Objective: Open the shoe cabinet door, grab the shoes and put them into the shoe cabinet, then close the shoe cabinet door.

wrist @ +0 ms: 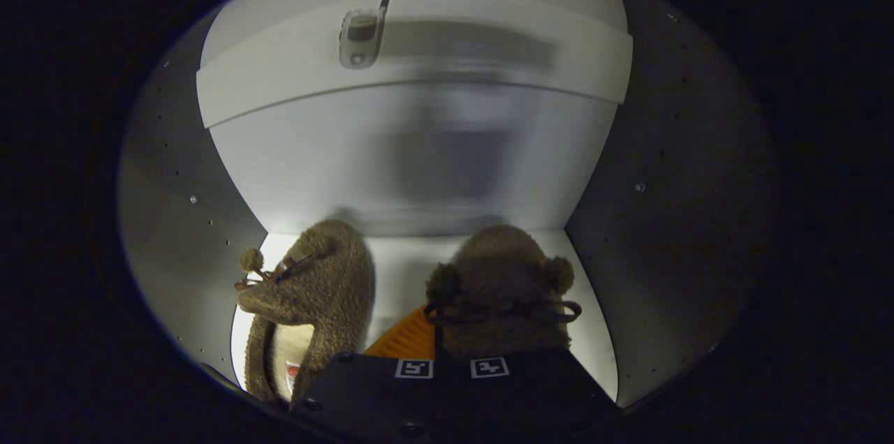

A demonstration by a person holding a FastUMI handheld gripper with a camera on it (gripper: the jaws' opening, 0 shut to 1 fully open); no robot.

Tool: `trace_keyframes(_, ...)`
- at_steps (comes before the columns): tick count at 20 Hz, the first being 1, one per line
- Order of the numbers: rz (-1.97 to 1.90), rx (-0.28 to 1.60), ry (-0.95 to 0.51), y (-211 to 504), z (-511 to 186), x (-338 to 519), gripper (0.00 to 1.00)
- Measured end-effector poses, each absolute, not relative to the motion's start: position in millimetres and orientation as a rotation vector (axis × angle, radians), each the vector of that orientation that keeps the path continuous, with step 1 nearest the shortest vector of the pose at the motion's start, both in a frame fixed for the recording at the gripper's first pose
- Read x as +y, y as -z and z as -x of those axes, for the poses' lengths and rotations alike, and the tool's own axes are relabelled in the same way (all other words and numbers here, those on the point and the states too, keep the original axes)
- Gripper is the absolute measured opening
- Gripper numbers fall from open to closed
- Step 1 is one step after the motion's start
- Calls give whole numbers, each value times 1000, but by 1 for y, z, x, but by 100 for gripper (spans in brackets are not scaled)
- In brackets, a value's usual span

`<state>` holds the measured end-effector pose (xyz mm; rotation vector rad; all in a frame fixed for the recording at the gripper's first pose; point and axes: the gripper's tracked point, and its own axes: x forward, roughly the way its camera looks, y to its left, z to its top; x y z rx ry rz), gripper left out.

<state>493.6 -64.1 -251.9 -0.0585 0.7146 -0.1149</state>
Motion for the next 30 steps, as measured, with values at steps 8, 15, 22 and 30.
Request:
trace_keyframes(8,33,753,127,245,-468,-58,51)
trace_keyframes(15,9,627,170,191,-427,-60,98)
trace_keyframes(22,33,355,112,83,-349,-17,98)
trace_keyframes(30,35,106,46,13,-210,15,98)
